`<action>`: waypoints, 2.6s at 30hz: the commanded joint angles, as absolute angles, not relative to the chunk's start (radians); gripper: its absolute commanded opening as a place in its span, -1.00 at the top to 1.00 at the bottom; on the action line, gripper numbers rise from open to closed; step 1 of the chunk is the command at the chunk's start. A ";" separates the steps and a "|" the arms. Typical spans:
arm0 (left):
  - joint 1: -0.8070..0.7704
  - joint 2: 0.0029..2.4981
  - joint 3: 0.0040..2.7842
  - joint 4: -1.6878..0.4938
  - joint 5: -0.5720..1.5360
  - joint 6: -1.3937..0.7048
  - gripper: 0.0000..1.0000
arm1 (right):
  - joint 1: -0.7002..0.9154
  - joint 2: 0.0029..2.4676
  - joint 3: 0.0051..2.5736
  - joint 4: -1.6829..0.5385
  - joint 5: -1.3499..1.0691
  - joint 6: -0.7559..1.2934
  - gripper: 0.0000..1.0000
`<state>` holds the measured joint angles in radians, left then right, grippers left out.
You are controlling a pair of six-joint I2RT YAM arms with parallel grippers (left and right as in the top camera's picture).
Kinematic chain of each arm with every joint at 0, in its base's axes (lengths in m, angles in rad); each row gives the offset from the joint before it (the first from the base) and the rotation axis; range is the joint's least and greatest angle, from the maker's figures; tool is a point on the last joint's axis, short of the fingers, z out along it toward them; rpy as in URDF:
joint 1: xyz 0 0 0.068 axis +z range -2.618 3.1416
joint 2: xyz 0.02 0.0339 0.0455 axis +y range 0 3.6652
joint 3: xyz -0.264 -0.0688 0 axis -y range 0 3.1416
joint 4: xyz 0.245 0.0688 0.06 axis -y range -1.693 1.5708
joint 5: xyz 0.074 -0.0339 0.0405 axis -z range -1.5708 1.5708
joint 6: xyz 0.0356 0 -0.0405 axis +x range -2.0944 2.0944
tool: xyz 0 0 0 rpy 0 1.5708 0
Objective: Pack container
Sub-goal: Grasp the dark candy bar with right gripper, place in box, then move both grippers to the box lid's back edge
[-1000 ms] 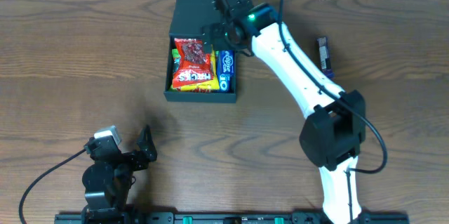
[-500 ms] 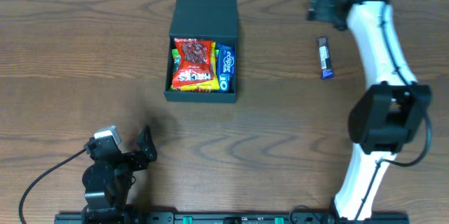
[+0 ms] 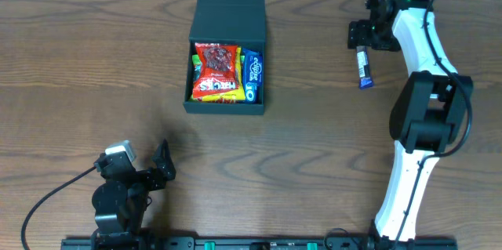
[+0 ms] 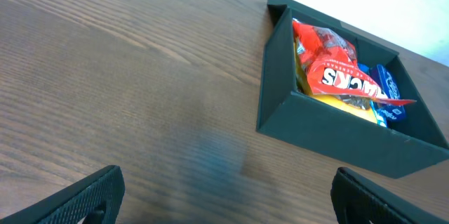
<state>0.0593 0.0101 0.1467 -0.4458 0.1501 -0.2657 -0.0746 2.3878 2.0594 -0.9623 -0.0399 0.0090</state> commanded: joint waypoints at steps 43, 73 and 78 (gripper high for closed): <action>0.065 0.004 0.129 -0.451 0.149 -0.270 -0.91 | 0.439 2.426 2.434 -1.111 -0.223 0.546 0.91; 0.065 0.004 0.128 -0.358 0.104 -0.244 -0.90 | 0.243 2.388 2.438 -1.007 -0.141 0.226 -0.57; 0.065 0.008 0.096 -0.024 0.104 -0.282 -0.91 | 0.165 2.392 2.437 -0.903 -0.170 0.148 -0.61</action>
<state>0.0593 0.0105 0.1116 -0.1158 0.1020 -0.2558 0.2089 2.4275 2.4226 -0.9272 -0.1543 0.2134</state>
